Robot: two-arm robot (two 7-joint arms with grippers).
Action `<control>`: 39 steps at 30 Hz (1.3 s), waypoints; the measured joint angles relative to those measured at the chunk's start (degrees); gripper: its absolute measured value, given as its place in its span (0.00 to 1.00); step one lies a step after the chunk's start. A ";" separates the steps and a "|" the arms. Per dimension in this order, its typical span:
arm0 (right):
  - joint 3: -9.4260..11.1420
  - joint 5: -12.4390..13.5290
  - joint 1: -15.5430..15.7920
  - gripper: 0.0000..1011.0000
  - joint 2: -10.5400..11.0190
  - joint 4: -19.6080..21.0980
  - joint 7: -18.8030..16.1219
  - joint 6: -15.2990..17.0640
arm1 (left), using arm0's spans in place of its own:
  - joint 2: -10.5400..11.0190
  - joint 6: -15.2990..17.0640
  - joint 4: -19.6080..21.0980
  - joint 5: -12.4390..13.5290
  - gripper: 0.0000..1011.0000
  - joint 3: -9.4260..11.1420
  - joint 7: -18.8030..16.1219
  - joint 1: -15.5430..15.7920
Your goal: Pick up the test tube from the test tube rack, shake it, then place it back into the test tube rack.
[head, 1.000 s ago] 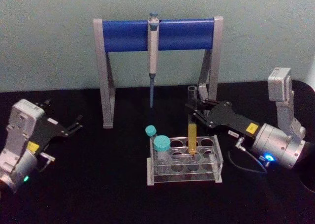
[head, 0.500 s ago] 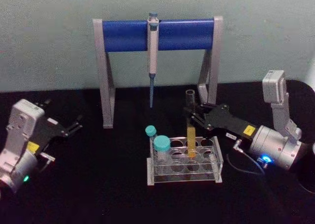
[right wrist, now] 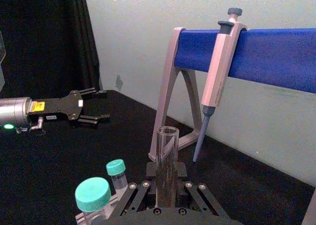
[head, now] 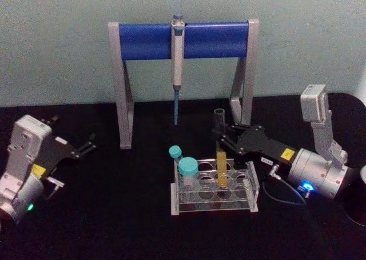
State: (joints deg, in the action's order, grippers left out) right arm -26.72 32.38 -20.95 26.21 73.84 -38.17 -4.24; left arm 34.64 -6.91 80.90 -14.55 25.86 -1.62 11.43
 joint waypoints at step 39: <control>-0.43 -0.57 -0.39 0.23 -0.14 -0.91 0.89 1.54 | 0.00 0.00 0.00 0.00 0.99 0.00 0.00 0.00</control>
State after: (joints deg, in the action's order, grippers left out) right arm -27.15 31.82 -21.33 26.07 72.93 -37.28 -2.70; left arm 34.65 -6.91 80.90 -14.55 25.86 -1.62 11.43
